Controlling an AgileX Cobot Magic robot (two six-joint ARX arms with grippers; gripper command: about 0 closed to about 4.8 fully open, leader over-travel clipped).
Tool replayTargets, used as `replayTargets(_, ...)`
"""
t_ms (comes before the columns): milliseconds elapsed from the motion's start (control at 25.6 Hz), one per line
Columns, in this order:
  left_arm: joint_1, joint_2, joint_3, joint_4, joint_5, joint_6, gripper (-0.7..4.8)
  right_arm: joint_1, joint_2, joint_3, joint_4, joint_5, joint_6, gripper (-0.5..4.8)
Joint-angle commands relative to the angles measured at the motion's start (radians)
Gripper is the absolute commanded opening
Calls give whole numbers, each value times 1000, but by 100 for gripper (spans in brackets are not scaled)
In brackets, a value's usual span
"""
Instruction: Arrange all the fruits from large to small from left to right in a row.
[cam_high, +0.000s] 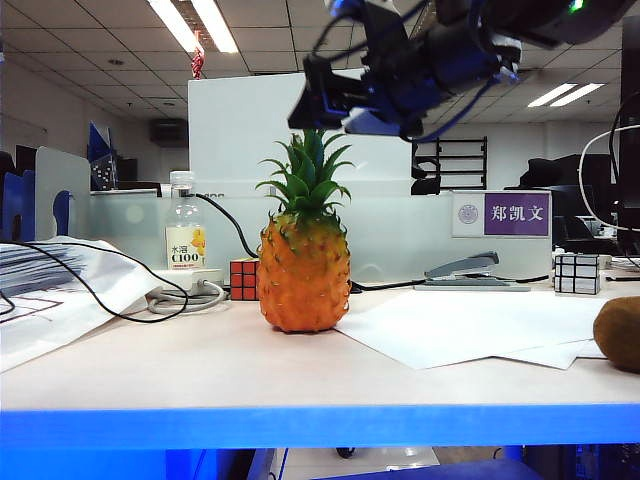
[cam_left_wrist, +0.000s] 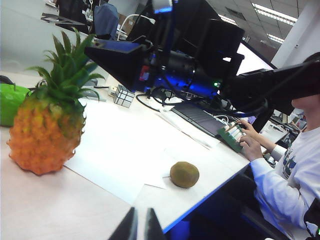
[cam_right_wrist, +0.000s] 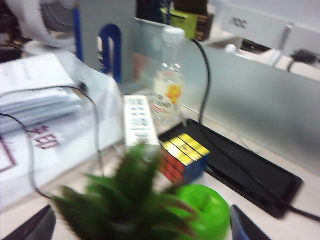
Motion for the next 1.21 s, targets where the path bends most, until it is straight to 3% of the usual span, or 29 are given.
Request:
replayTargets(39, 0, -2, 2, 16, -1, 8, 35, -3, 16, 9, 13, 22, -2, 479)
replayTargets(624, 1, -2, 2, 81, 1, 16, 35, 0, 82, 23, 89, -10, 59, 479)
replayTargets(819, 1, -2, 2, 84, -8, 127, 35, 2, 88, 36, 97, -50, 92, 458)
replayTargets(975, 1, -2, 2, 87, -122, 269, 35, 5, 106, 68, 85, -88, 127, 458)
replayTargets(1053, 1, -2, 2, 90, -241, 350, 35, 14, 114, 78, 80, -89, 137, 452)
replayTargets(1131, 1, -2, 2, 107, -338, 424, 35, 15, 114, 80, 57, -93, 136, 306)
replayTargets(1170, 1, -1, 2, 117, -364, 459, 35, 18, 119, 80, 56, -99, 137, 176)
replayTargets(1209, 2, -1, 2, 118, -365, 480, 35, 24, 120, 80, 56, -98, 136, 138)
